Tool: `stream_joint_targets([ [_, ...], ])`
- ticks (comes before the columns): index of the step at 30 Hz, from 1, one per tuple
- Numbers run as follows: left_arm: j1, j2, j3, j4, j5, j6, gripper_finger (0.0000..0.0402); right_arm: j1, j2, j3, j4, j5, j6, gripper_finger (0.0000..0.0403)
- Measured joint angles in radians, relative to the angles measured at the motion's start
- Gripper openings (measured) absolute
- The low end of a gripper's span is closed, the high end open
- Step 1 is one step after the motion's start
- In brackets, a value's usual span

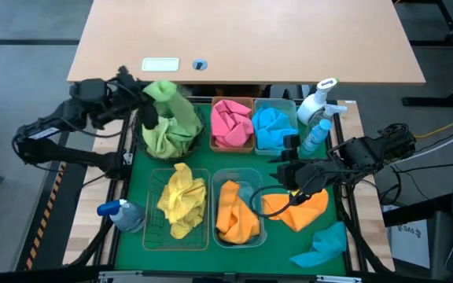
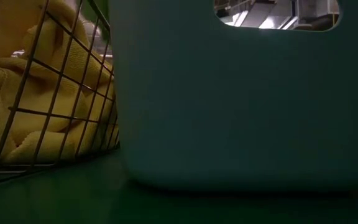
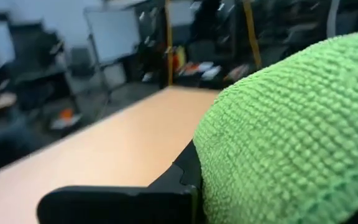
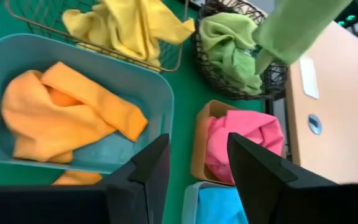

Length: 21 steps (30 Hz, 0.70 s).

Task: Sort microfiber towel by color & place in baskets
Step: Put the green towel into the black basket

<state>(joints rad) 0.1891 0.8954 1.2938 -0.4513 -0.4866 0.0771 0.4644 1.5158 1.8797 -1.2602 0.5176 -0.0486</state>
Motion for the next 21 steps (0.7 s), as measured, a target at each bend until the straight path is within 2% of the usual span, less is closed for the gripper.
stream_joint_targets([
  [5, 0.041, -0.057, 0.0, -0.248, -0.004, -0.105, 0.0011, 0.0, 0.0, 0.0, 0.001, -0.017, 0.0, 0.016],
  [11, 0.063, -0.05, 0.0, -0.505, -0.002, -0.237, 0.0011, 0.0, 0.0, 0.0, 0.001, -0.017, 0.0, 0.016],
  [14, 0.072, -0.018, 0.0, -0.546, -0.003, -0.26, 0.0011, 0.0, 0.0, 0.0, 0.001, -0.018, 0.0, 0.016],
  [21, 0.111, 0.091, -0.034, -0.52, -0.019, -0.247, 0.0012, 0.0, 0.0, 0.0, 0.001, -0.018, 0.0, 0.016],
])
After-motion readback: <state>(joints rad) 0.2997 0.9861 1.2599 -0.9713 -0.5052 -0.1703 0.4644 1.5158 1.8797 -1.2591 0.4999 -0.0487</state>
